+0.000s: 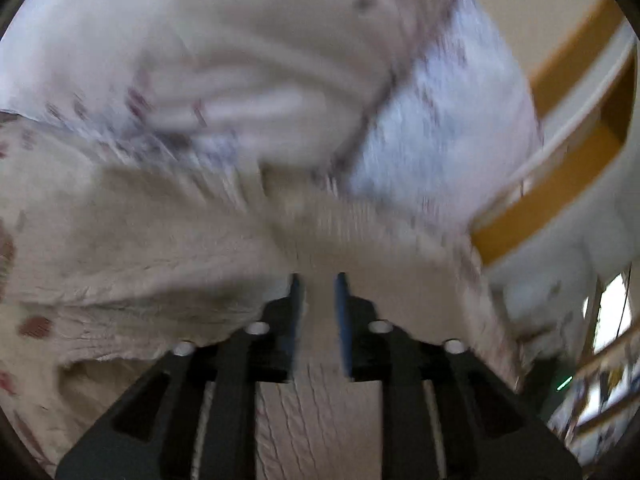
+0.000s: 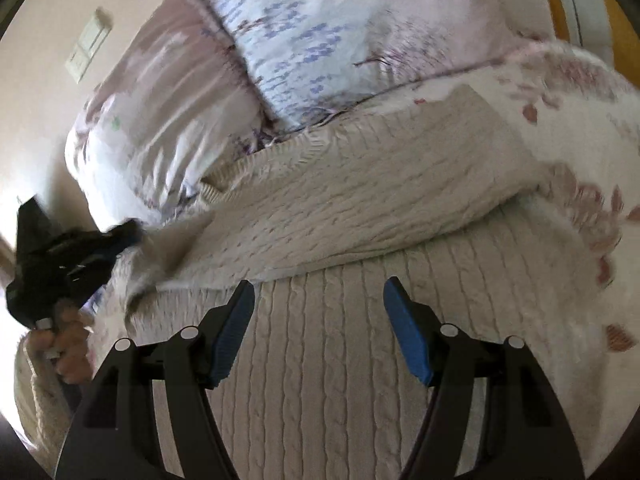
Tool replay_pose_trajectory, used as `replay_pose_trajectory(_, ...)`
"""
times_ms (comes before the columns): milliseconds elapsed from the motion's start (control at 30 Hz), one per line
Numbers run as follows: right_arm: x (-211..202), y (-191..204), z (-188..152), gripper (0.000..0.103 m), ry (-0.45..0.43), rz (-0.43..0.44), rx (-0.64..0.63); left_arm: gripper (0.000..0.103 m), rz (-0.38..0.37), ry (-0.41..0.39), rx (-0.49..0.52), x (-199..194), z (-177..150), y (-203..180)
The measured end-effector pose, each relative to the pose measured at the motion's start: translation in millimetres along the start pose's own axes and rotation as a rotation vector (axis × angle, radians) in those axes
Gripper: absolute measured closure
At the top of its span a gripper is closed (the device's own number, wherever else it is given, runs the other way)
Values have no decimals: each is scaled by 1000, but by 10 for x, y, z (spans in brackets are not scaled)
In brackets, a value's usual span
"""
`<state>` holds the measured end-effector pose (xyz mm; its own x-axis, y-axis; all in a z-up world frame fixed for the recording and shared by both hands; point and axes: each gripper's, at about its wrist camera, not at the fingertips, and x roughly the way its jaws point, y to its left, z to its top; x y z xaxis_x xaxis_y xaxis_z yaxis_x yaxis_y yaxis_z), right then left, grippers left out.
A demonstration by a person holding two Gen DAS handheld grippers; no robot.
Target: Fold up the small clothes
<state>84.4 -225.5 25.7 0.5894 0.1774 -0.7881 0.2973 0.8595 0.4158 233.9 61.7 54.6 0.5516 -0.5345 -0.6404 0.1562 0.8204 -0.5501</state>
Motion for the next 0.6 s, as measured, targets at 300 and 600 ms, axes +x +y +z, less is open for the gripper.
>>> replay_pose_trajectory(300, -126, 1033, 220, 35, -25, 62, -519, 45, 19, -21, -90, -372, -358, 505)
replay_pose_trajectory(600, 650, 2113, -119, 52, 41, 112, -949, 45, -52, -38, -343, -506, -380, 1190)
